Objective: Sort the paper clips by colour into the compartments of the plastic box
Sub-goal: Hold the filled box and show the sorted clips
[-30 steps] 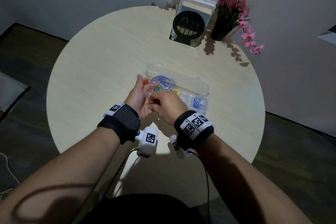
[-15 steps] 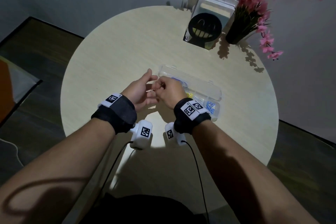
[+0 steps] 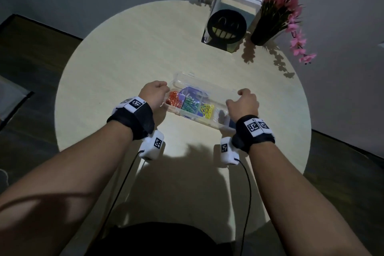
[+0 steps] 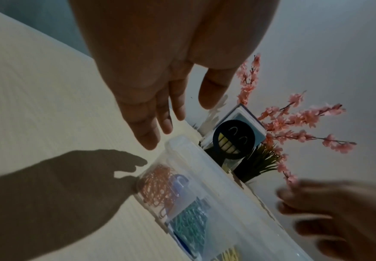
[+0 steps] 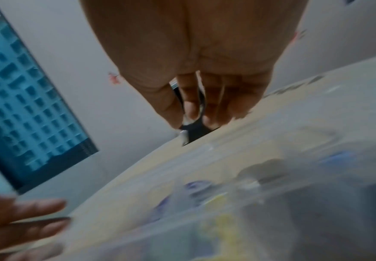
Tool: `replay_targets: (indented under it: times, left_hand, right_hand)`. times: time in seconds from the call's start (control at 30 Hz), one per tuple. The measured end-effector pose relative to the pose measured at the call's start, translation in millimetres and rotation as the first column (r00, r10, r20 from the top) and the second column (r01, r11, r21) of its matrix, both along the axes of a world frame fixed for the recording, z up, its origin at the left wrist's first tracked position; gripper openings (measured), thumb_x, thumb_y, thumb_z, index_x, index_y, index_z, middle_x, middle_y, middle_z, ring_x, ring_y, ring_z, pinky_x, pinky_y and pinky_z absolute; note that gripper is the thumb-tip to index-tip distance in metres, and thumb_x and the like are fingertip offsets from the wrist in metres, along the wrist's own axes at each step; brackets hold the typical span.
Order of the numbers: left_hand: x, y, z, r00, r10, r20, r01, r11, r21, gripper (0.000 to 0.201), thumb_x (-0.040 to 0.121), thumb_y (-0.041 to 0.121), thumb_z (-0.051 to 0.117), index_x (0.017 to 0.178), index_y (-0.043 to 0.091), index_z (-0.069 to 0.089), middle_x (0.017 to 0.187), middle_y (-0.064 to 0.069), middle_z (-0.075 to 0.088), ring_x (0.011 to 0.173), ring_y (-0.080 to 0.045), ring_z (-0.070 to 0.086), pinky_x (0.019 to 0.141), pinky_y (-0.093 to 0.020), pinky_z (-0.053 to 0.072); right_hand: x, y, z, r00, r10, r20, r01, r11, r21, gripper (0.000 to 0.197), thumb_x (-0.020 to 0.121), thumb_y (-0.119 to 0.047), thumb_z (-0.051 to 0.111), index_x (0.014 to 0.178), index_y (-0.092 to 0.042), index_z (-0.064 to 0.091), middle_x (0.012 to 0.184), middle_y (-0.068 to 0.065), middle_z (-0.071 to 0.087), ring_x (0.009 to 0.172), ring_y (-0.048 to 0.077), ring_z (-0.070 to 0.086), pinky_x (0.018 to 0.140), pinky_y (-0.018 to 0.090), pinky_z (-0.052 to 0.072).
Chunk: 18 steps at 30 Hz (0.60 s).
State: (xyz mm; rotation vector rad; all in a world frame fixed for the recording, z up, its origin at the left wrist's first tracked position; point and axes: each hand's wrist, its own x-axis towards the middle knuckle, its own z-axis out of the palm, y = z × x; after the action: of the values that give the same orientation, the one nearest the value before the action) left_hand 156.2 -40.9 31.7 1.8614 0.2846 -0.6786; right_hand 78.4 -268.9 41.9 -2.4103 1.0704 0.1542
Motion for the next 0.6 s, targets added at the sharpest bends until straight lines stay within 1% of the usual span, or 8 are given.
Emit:
replay_targets:
  times: [0.07,0.1,0.17,0.23,0.4,0.5,0.57,0.6]
  left_hand:
    - [-0.3,-7.1,2.1,0.999,-0.037,0.011,0.037,0.999,0.025,0.013,0.092,0.019,0.051,0.09,0.019,0.064,0.093,-0.001,0.062,0.09,-0.021,0.055,0.083,-0.028,0.042]
    - [-0.1,-9.9,1.1,0.999,-0.052,0.018,0.051,0.998,0.035,0.013,0.093,0.019,0.05,0.092,0.019,0.063,0.093,0.0,0.059,0.089,-0.017,0.053,0.081,-0.024,0.037]
    - [0.4,-13.9,-2.1,0.997,-0.069,0.016,0.068,0.996,0.066,0.032,0.094,0.022,0.049,0.123,0.011,0.058,0.123,-0.003,0.058,0.111,-0.019,0.052,0.087,-0.02,0.032]
    - [0.1,-16.6,-1.9,0.996,-0.076,0.035,0.072,0.991,0.112,0.045,0.095,0.025,0.049,0.138,0.011,0.047,0.141,-0.006,0.049,0.125,-0.022,0.047,0.092,-0.022,0.033]
    - [-3.0,-18.9,3.9,0.992,-0.124,0.013,0.121,0.983,0.14,0.051,0.096,0.033,0.046,0.143,0.014,0.04,0.148,-0.007,0.041,0.133,-0.025,0.04,0.105,-0.03,0.03]
    - [-2.0,-19.6,7.4,0.996,-0.079,-0.034,0.081,0.994,0.078,0.051,0.098,0.034,0.042,0.143,0.011,0.038,0.15,-0.007,0.036,0.136,-0.023,0.035,0.107,-0.029,0.026]
    - [1.3,-20.1,3.2,0.998,-0.046,-0.049,0.047,0.999,0.024,0.045,0.101,0.025,0.037,0.14,0.004,0.04,0.147,-0.016,0.038,0.134,-0.027,0.037,0.104,-0.029,0.029]
    - [1.0,-21.5,3.4,0.997,-0.069,-0.044,0.07,0.997,0.019,0.044,0.101,0.024,0.036,0.138,0.001,0.041,0.145,-0.02,0.041,0.13,-0.029,0.042,0.1,-0.031,0.035]
  right_hand:
    - [-11.1,-12.2,-1.3,0.994,-0.054,-0.09,0.053,0.998,-0.021,0.055,0.082,-0.031,0.061,0.13,-0.012,0.043,0.134,0.016,0.044,0.124,0.036,0.039,0.098,0.046,0.039]
    - [-15.4,-16.4,-3.6,0.991,-0.068,-0.118,0.068,0.998,-0.005,0.059,0.082,-0.034,0.062,0.132,-0.011,0.041,0.136,0.016,0.042,0.125,0.036,0.037,0.098,0.046,0.038]
    - [-20.9,-23.2,-9.3,0.988,-0.078,-0.13,0.087,0.994,0.064,0.066,0.082,-0.039,0.063,0.136,-0.011,0.038,0.138,0.016,0.043,0.127,0.037,0.039,0.099,0.043,0.039]
    - [-24.4,-26.8,-14.5,0.99,-0.085,-0.111,0.102,0.982,0.159,0.071,0.082,-0.042,0.063,0.14,-0.01,0.034,0.14,0.016,0.045,0.127,0.036,0.043,0.099,0.039,0.04]
    - [-30.0,-35.8,-19.3,0.972,-0.233,-0.006,0.217,0.895,0.39,0.079,0.085,-0.047,0.061,0.146,-0.009,0.026,0.147,0.01,0.04,0.132,0.029,0.042,0.1,0.029,0.034]
    - [-24.4,-44.0,-24.6,0.932,-0.359,-0.051,0.329,0.779,0.534,0.11,0.066,-0.078,0.057,0.147,-0.011,0.023,0.151,0.008,0.035,0.134,0.032,0.038,0.109,0.047,0.033]
    - [-22.9,-50.6,-28.4,0.91,-0.405,-0.086,0.374,0.714,0.592,0.12,0.052,-0.09,0.053,0.14,-0.01,0.036,0.139,0.004,0.049,0.121,0.031,0.049,0.103,0.047,0.038]
    - [-22.5,-49.9,-27.1,0.896,-0.434,-0.093,0.393,0.679,0.619,0.109,0.058,-0.086,0.054,0.135,-0.01,0.044,0.13,0.002,0.054,0.108,0.028,0.053,0.097,0.04,0.041]
